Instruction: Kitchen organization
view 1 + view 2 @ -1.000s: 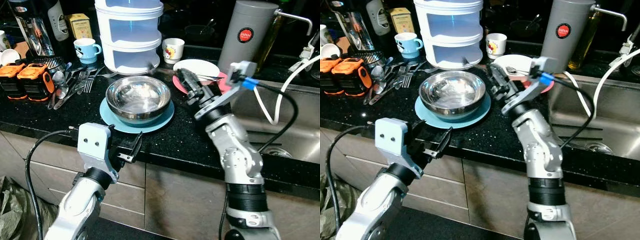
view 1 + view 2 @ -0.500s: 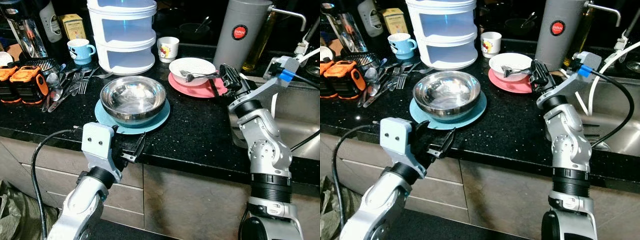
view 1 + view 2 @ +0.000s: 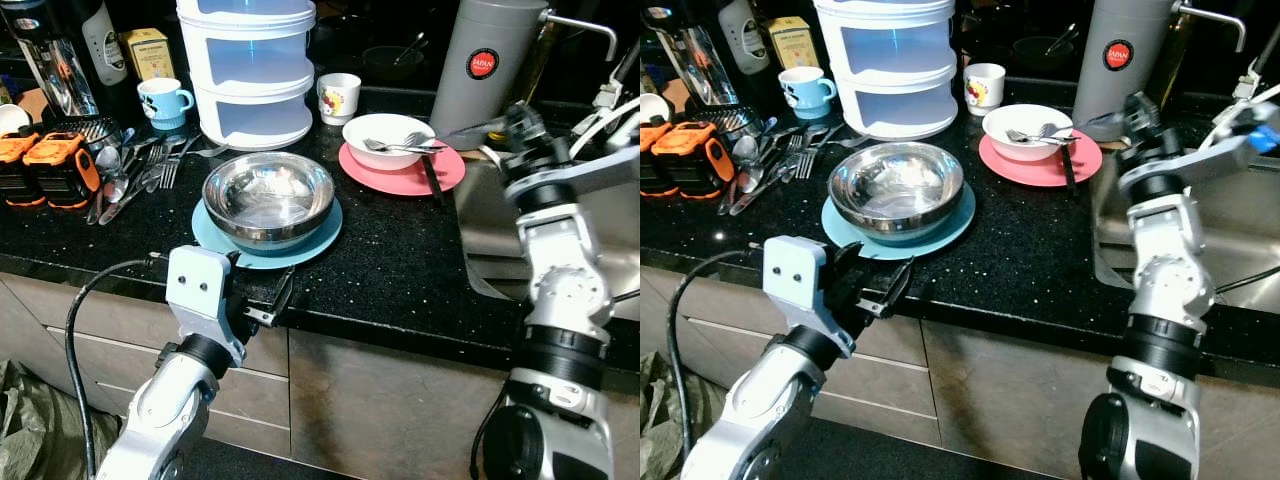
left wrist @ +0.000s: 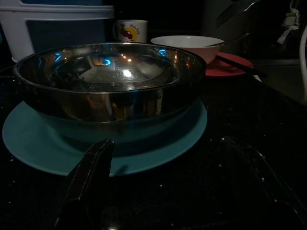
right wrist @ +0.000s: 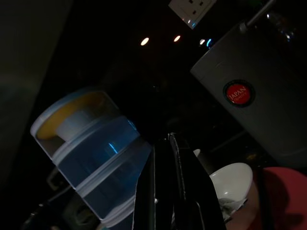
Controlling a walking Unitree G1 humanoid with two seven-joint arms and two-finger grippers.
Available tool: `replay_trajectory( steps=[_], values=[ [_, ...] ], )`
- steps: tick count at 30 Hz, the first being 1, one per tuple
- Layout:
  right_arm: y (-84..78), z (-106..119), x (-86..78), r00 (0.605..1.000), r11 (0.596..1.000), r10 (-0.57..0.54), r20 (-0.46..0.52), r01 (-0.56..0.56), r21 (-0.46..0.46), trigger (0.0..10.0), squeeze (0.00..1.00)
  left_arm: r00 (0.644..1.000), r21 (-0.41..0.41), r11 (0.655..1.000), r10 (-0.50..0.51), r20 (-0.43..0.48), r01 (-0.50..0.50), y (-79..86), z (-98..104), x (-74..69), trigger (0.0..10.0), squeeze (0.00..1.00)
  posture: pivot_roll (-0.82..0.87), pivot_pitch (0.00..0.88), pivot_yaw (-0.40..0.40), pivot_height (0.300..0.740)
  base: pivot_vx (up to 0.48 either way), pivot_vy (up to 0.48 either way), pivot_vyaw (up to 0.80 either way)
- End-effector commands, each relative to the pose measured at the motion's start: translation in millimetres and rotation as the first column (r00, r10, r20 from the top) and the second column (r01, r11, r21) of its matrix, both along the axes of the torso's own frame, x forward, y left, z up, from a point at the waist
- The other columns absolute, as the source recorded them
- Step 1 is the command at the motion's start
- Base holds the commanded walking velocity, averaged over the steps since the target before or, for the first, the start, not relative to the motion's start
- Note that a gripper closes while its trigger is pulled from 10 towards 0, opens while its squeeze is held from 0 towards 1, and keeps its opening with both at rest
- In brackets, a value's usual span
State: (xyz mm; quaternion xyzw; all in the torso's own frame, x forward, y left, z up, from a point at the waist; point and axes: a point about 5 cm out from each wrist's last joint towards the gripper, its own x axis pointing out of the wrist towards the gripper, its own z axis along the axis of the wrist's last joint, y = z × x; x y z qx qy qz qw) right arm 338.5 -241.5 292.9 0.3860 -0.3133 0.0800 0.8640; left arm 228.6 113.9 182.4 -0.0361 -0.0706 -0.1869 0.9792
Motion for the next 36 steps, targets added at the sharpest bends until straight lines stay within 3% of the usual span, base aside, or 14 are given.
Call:
replay_trajectory(
  steps=[1, 7, 12, 16, 19, 22, 36],
  values=[
    [0.2, 4, -0.7, 0.999, 0.999, 0.027, 0.024, -0.028, 0.019, 0.0, 0.00, 1.000, 0.007, 1.000, -0.004, -0.001, 0.004, -0.1, 0, -0.7, 10.0, 0.00, 0.15, 0.000, 0.029, 0.740, 0.000, 0.000, 0.00],
    [-11.8, 4, -2.1, 1.000, 1.000, -0.020, 0.023, 0.019, 0.021, 0.0, 0.00, 1.000, 0.007, 1.000, -0.012, -0.006, 0.012, -1.4, 0, -0.8, 10.0, 0.00, 0.14, 0.000, 0.032, 0.740, 0.000, 0.000, 0.00],
    [-31.8, -1, 1.2, 0.990, 0.990, -0.138, -0.035, 0.138, 0.004, 0.0, 0.00, 1.000, 0.007, 1.000, -0.009, 0.010, 0.009, -1.3, 3, 2.2, 10.0, 0.00, 0.14, 0.000, 0.008, 0.740, 0.000, 0.000, 0.00],
    [-71.7, -6, -2.4, 0.920, 0.929, -0.368, -0.134, 0.357, -0.100, 0.0, 0.00, 1.000, -0.003, 1.000, 0.017, 0.007, -0.017, 2.2, 1, 2.5, 10.0, 0.00, 0.12, 0.002, 0.016, 0.740, 0.000, 0.000, 0.00],
    [-77.3, -5, -4.9, 0.905, 0.913, -0.403, -0.138, 0.387, -0.127, 0.0, 0.00, 1.000, -0.002, 1.000, 0.007, 0.001, -0.007, 0.6, 0, 1.2, 10.0, 0.00, 0.12, 0.002, 0.016, 0.740, 0.000, 0.000, 0.00],
    [-95.7, -3, -14.7, 0.849, 0.851, -0.511, -0.138, 0.476, -0.221, 0.0, 0.00, 1.000, -0.004, 1.000, -0.004, 0.008, 0.004, -0.9, 2, 3.9, 10.0, 0.00, 0.11, 0.009, 0.026, 0.740, 0.000, 0.000, 0.00],
    [-101.4, -3, -17.6, 0.839, 0.840, -0.534, -0.105, 0.511, -0.184, 0.0, 0.00, 1.000, 0.011, 1.000, -0.020, 0.014, 0.020, 0.1, 5, 6.5, 10.0, 0.00, 0.15, 0.007, 0.046, 0.740, 0.000, 0.000, 0.00]
  ],
)
